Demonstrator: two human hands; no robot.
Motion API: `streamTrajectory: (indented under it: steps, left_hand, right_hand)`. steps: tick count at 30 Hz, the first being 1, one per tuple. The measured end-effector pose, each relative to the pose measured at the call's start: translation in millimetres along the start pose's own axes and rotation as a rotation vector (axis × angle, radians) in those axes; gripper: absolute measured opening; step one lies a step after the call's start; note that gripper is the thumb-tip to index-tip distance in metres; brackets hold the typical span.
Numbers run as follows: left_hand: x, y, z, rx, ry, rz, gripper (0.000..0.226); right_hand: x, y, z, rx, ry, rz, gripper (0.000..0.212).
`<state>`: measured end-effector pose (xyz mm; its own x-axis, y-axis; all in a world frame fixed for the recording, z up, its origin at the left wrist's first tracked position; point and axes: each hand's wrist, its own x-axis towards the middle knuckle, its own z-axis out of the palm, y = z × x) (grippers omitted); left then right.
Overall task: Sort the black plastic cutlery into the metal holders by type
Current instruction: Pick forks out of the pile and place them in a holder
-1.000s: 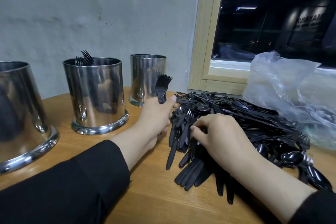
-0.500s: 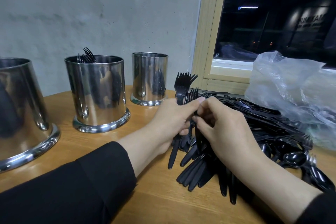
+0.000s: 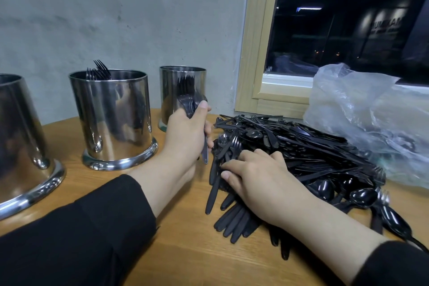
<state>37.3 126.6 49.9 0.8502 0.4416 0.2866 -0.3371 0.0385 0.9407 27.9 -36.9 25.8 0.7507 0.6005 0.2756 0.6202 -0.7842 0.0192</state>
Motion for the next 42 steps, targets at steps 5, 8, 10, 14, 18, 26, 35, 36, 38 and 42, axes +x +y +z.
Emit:
streamTrajectory:
  steps: [5,8,10,14,18,26,35,36,38,42]
  left_hand:
    - [-4.5,-1.9,6.7,-0.031,-0.062,-0.022,0.032]
    - [-4.8,-3.2,7.3,-0.033,-0.069,-0.056,0.03]
    - [-3.4,-4.4,6.8,-0.032,-0.079,-0.069,0.029]
    - [-3.1,-4.5,6.9,-0.036,-0.1,-0.086,0.029]
    - [-4.9,-3.6,6.1,-0.045,-0.11,-0.082,0.03]
    - [-0.9,-6.7,5.4,-0.128,-0.068,-0.136,0.031]
    - [-11.0,-6.2,15.3,-0.242,-0.235,-0.281,0.029]
    - [-9.9,-6.3,14.1,-0.215,-0.228,-0.279,0.025]
    - [-5.5,-6.0,10.0,-0.111,-0.169,-0.23,0.027]
    - [7.2,-2.8,-2.7,0.081,-0.056,-0.088,0.026]
  right_hand:
    - [0.0,0.9,0.3,0.012,0.032,0.014,0.036]
    - [0.8,2.7,-0.7,0.077,0.082,0.039,0.03]
    - [1.6,4.6,-2.2,0.12,0.119,0.061,0.026]
    - [1.6,6.4,-1.9,0.135,0.148,0.077,0.017]
    - [2.1,7.6,-3.3,0.211,0.2,0.089,0.008]
    - [2.7,13.7,-15.8,0.613,0.568,0.169,0.013]
    - [5.3,9.3,-4.9,0.601,0.473,0.051,0.026]
    - [5.3,9.8,-5.2,0.603,0.474,0.052,0.024]
    - [5.3,11.4,-4.6,0.555,0.464,0.057,0.018]
    - [3.8,12.4,0.1,0.164,0.292,0.012,0.029]
